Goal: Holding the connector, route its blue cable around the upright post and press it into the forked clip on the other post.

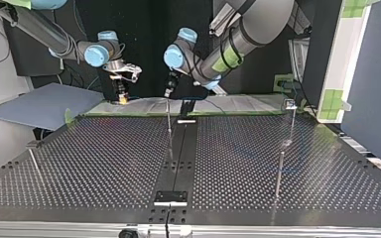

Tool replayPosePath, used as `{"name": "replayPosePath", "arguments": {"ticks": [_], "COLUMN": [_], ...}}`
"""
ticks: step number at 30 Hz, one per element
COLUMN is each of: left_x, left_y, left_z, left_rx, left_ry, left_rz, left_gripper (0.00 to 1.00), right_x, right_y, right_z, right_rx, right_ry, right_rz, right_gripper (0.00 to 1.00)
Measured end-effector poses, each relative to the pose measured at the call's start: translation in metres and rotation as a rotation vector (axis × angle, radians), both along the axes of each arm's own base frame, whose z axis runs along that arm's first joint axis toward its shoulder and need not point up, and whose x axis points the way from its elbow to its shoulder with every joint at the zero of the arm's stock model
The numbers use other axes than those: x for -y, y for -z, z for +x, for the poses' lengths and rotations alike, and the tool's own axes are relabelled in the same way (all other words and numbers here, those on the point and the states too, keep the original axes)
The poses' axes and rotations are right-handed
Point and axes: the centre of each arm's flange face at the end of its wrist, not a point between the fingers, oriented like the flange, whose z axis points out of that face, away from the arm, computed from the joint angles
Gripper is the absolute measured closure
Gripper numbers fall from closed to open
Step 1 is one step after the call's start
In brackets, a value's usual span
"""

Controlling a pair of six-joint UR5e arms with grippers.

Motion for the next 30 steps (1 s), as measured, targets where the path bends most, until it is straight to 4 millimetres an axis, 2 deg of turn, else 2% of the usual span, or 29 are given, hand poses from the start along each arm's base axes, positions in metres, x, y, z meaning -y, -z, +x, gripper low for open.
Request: {"name": "replayPosePath", "arguments": {"ticks": [30], "left_x": [-0.0072], "left_y": [0.0002], "left_z": [0.0023], "left_rx": [0.001], "left_ry": [-0.054], "left_rz": [0.024], "left_gripper": [0.00], "right_x": [0.0003], "right_y": [-0.0005], "right_z": [0.0003], "right_rx": [0.001], "right_ry": [0.000], "right_rz": [-0.003], "right_gripper": [1.00]}}
